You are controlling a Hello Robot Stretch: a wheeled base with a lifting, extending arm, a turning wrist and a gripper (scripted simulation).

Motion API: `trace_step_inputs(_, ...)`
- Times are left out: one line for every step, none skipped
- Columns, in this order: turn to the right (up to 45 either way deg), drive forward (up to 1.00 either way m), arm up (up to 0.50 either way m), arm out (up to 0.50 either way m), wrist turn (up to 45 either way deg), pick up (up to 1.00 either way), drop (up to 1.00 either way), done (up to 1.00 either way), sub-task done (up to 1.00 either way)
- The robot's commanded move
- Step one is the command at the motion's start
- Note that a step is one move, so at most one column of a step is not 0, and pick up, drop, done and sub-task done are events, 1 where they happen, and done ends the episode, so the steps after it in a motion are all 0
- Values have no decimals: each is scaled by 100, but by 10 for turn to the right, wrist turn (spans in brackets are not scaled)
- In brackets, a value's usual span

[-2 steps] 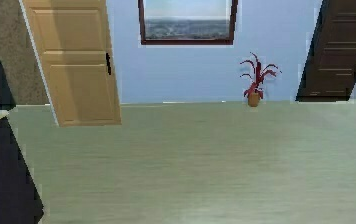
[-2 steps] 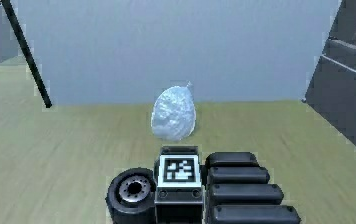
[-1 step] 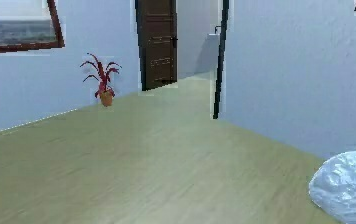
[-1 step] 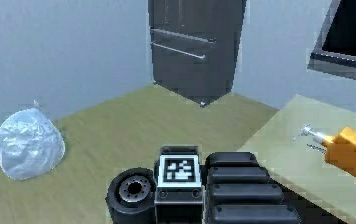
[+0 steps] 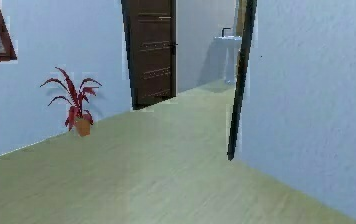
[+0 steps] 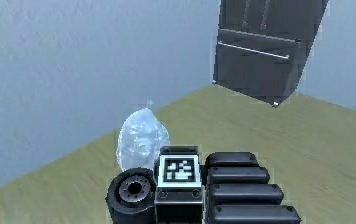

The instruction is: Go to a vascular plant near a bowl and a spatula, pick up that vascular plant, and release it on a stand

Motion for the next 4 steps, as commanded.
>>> trace_step_inputs(0, 100, 0, 0, 0, 0, 0, 0, 0)
trace_step_inputs(0, 60, 0, 0, 0, 0, 0, 0, 0)
trace_step_inputs(180, 0, 0, 0, 0, 0, 0, 0, 0)
trace_step_inputs(0, 45, 0, 0, 0, 0, 0, 0, 0)
